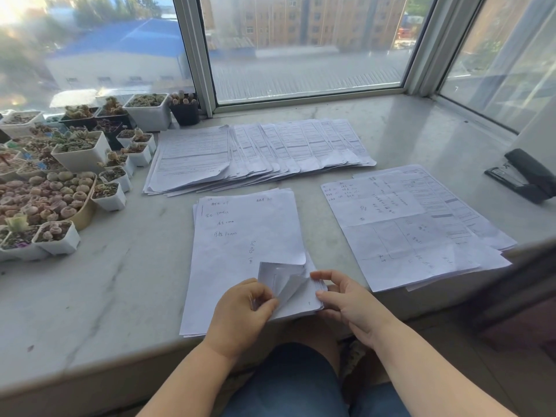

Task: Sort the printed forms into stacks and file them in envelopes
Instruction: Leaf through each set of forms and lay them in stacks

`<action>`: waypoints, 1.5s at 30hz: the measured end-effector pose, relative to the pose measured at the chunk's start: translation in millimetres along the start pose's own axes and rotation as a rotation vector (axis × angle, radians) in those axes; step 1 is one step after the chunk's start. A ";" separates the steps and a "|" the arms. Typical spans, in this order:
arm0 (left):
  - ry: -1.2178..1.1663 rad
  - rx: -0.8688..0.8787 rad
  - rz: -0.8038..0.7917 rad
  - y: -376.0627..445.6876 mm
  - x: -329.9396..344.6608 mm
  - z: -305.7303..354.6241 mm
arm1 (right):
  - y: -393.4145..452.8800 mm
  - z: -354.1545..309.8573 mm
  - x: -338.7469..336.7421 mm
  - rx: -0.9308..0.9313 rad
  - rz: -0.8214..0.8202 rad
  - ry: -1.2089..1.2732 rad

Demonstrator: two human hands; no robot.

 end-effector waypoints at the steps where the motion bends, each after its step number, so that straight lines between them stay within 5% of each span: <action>1: -0.040 -0.021 0.020 0.1 1.2 -0.5 | 0.1 0.1 0.1 0.001 -0.001 0.000; 11: -0.415 -0.144 0.119 -1.7 6.2 -0.2 | 1.6 0.2 3.2 0.020 0.011 -0.095; 18: -0.061 0.036 0.077 -18.2 8.6 -9.1 | -0.2 -4.6 2.5 0.042 0.033 -0.073; 23: 0.127 0.105 0.013 -21.5 7.4 -6.9 | -1.1 -29.0 -5.9 -0.174 0.166 -0.516; 28: 0.356 0.089 0.086 -12.3 -6.1 5.1 | -12.1 -53.9 16.4 0.102 -0.027 -0.186; 31: 0.493 0.201 0.176 -3.0 -8.7 38.8 | -18.3 -61.3 29.0 0.091 -0.118 0.056; 33: 0.538 0.292 0.229 1.6 0.5 68.2 | -18.8 -62.6 33.2 -0.011 -0.048 0.094; 37: 0.569 0.430 0.203 1.8 32.2 120.6 | -13.0 -69.9 -0.4 -0.178 0.341 0.062; 40: 0.530 0.544 0.163 -0.3 52.6 144.0 | -16.8 -85.8 -55.0 -0.283 0.446 0.053; 45: 0.247 0.637 0.041 -0.1 91.0 173.9 | -16.2 -102.6 -169.8 -0.245 0.682 0.543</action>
Point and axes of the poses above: each hand's wrist, its own y-axis towards the middle knuckle, its own x-axis out of the palm, z = x × y, the point moved 2 cm from there along y, towards the middle knuckle, and after that the axes turned 14 degrees about -x, right-handed, at the moved point
